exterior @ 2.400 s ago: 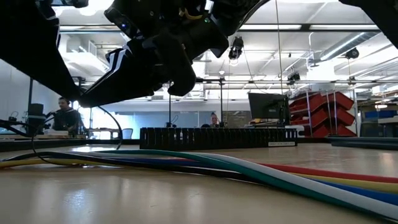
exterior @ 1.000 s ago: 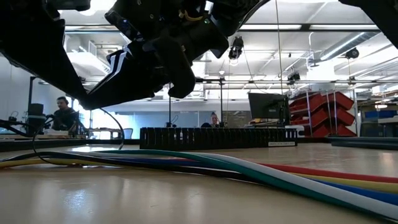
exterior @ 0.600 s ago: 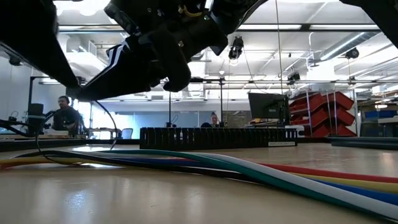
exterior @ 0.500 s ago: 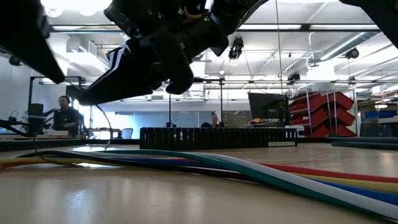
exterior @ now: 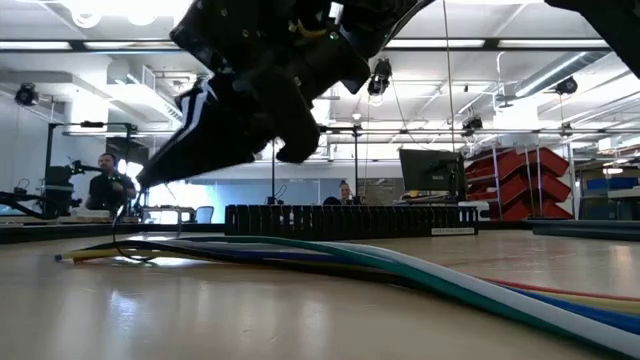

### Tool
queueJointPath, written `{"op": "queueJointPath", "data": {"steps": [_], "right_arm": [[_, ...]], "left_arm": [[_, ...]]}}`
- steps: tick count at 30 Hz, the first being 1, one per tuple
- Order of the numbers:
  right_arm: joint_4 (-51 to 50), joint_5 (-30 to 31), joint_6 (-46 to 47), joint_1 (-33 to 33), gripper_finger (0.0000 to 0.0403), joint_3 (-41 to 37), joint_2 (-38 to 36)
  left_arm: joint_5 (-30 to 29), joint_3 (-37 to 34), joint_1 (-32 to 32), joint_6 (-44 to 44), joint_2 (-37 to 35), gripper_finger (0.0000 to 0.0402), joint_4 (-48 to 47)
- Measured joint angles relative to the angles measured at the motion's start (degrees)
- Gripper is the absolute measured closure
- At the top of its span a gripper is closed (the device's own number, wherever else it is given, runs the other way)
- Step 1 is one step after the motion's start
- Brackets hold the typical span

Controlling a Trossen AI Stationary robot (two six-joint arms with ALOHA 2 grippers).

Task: Ziptie cables
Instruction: Wrap the cable wires with black zip tie

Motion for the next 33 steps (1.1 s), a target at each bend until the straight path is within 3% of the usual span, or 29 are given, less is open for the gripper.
{"op": "queueJointPath", "data": {"steps": [4, 8, 13, 16, 21, 26, 30, 33], "right_arm": [[0.47, -0.01, -0.33, -0.04, 0.0394, -0.03, 0.05], [0.44, -0.08, -0.35, -0.17, 0.0394, -0.03, 0.05], [0.62, -0.1, -0.23, -0.31, 0.0394, -0.02, 0.05], [0.74, -0.1, 0.23, -0.31, 0.0394, -0.02, 0.05], [0.79, -0.1, 0.26, -0.28, 0.0394, 0.02, 0.05], [0.74, -0.08, 0.24, -0.31, 0.0394, 0.02, 0.03], [0.74, -0.08, 0.21, -0.31, 0.0394, 0.02, 0.03], [0.76, -0.1, 0.15, -0.37, 0.0394, 0.02, 0.0]], "left_arm": [[0.49, 0.0, -4.6, -10.27, 0.57, 0.04, -4.46], [-0.46, 0.0, -6.88, -14.12, 1.07, 0.04, -4.17], [-12.21, 0.0, -6.94, -13.79, 1.07, 0.0401, -2.98], [-18.45, 0.0, -5.77, -11.69, 1.26, 0.0399, -2.57], [-19.34, -0.94, -1.03, -7.95, 2.03, 0.0366, -2.52], [-19.71, -2.19, 5.65, -6.48, 2.38, 0.0308, -0.05], [-19.7, -3.09, 10.76, -0.72, 2.36, 0.0263, 6.45], [-19.14, -3.99, 13.97, 10.08, 2.36, 0.024, 16.39]]}}
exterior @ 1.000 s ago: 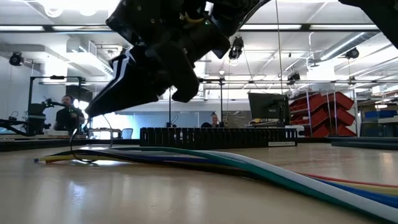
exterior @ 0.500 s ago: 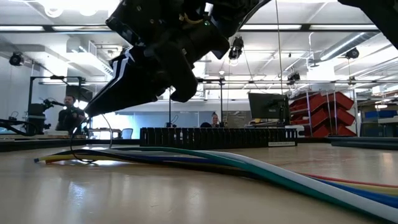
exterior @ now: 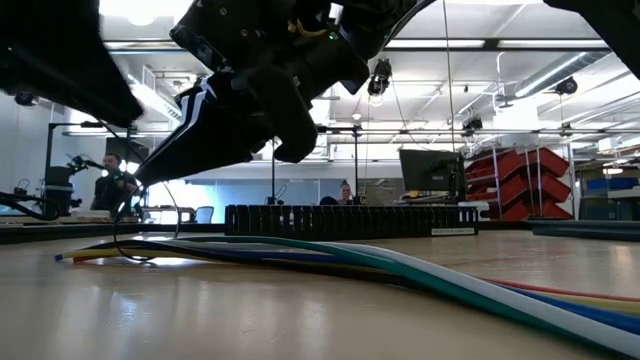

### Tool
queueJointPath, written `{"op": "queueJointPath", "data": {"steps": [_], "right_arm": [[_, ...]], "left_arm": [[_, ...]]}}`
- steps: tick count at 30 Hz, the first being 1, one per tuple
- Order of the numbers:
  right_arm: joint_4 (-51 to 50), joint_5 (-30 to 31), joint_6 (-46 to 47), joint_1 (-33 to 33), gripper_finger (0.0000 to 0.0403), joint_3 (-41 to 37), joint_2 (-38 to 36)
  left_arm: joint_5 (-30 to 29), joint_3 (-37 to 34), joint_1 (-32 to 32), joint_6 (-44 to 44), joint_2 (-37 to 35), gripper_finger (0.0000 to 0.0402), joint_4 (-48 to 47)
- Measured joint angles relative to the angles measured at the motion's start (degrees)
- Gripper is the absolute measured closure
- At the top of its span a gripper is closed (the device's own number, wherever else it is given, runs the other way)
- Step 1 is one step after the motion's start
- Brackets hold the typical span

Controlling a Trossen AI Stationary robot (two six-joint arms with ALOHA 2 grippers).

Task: Ziptie cables
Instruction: Wrap the cable wires with black zip tie

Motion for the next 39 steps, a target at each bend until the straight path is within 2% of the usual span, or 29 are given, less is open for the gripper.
{"op": "queueJointPath", "data": {"steps": [2, 5, 12, 19, 30, 39], "right_arm": [[0.0, 0.02, 0.02, -0.02, 0.0394, 0.02, -0.02], [0.02, 0.01, -0.01, -0.02, 0.0394, 0.02, -0.02], [-0.06, 0.02, 0.02, -0.02, 0.0394, 0.07, -0.02], [-0.06, 0.02, -0.07, -0.02, 0.0394, 0.07, -0.02], [-0.05, 0.02, -0.04, -0.02, 0.0394, 0.07, -0.04], [-0.04, 0.02, -0.02, -0.02, 0.0394, 0.07, -0.04]], "left_arm": [[1.27, -0.41, 1.68, 7.49, 0.0, 0.0231, 6.38], [2.97, -0.38, 3.49, 12.8, 0.0, 0.0226, 10.77], [6.19, -0.98, 4.44, 13.15, 0.01, 0.0246, 10.15], [13.52, -1.38, 4.37, 15.91, 2.76, 0.0273, 12.14], [13.27, -1.4, 4.37, 16.45, 3.63, 0.0307, 12.58], [13.05, -1.03, 4.44, 17.83, 3.43, 0.0296, 12.69]]}}
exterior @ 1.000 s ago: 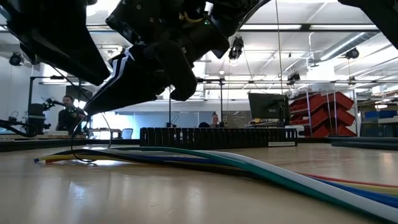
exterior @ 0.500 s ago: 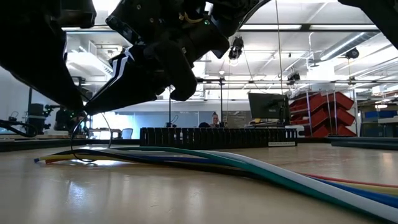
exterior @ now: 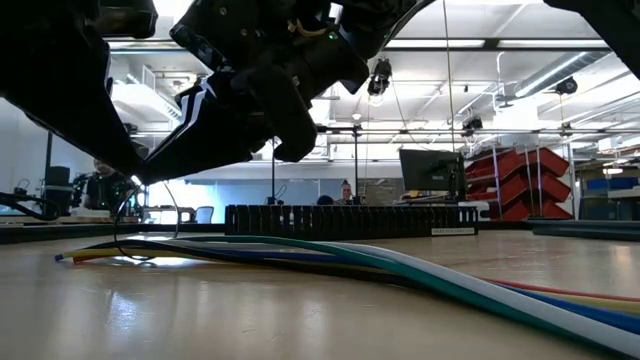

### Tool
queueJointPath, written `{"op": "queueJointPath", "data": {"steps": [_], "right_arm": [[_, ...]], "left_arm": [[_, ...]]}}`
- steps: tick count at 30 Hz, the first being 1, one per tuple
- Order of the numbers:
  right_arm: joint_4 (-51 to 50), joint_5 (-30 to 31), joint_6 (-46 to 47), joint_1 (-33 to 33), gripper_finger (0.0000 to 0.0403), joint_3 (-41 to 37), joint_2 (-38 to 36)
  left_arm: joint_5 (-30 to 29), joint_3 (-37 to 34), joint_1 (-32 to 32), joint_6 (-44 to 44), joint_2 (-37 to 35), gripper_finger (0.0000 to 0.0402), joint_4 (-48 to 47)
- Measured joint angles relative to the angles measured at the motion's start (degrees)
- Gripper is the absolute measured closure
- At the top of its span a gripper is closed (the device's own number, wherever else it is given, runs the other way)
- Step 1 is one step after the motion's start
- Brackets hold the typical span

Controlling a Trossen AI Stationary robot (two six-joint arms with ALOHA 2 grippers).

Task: Ziptie cables
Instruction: Wrap the cable wires with black zip tie

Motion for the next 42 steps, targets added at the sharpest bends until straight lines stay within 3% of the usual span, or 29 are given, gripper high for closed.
{"op": "queueJointPath", "data": {"steps": [6, 20, 30, 37, 42], "right_arm": [[-0.06, -0.02, 0.04, 0.0, 0.0394, 0.0, 0.0], [-0.11, 0.0, 0.02, -0.02, 0.0394, 0.0, 0.0], [-0.13, 0.02, 0.04, -0.02, 0.0394, 0.0, 0.0], [0.17, 0.5, 0.43, -0.15, 0.0394, 0.0, 0.0], [0.28, 0.44, 0.58, -0.09, 0.0394, 0.02, -0.09]], "left_arm": [[0.05, 0.17, 0.15, -0.34, -0.74, 0.0291, -0.04], [0.64, 0.39, 0.15, 0.02, -0.83, 0.0339, -0.6], [0.33, 0.37, 0.2, -0.17, -0.76, 0.0343, -0.76], [-1.16, 0.37, 0.06, -6.71, -0.8, 0.0392, -4.24], [-1.39, 0.37, -1.09, -8.94, -0.83, 0.0398, -4.72]]}}
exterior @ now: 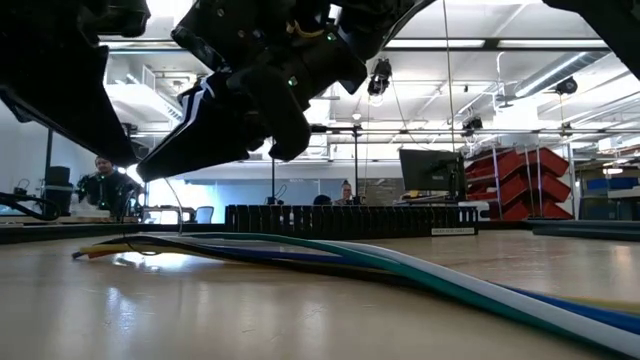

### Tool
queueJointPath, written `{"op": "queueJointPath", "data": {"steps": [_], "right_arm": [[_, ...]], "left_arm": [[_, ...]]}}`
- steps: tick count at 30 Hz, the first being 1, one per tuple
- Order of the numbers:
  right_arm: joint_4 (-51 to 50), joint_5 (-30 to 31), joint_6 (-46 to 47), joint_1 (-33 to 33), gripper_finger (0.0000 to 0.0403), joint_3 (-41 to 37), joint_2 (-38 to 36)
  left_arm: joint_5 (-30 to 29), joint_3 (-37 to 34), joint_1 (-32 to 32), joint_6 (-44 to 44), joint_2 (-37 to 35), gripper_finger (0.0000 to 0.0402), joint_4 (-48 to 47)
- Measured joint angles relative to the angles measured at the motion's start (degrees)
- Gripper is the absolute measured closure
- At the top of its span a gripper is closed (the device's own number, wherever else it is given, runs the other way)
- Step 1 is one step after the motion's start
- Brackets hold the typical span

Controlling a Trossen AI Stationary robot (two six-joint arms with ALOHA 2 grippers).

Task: Ziptie cables
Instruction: Wrap the cable wires with black zip tie

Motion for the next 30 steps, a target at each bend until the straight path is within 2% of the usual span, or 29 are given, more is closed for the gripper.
{"op": "queueJointPath", "data": {"steps": [10, 18, 23, 30], "right_arm": [[-0.37, -0.55, 1.27, -0.01, 0.0394, 0.02, -0.02], [-0.49, -0.55, 1.87, -0.15, 0.0394, 0.02, -0.02], [-0.39, -0.52, 2.05, -0.15, 0.0394, 0.0, 0.0], [-0.46, -0.52, 2.86, -0.26, 0.0394, 0.0, 0.0]], "left_arm": [[-0.49, -0.04, -3.45, -3.65, 0.04, 0.0401, -2.68], [-5.26, -2.47, -8.91, -15.41, 0.1, 0.0401, -4.76], [-6.16, -5.38, -11.86, -22.07, 0.66, 0.0401, -3.8], [-6.16, -6.41, -13.05, -21.96, 0.73, 0.0401, -2.14]]}}
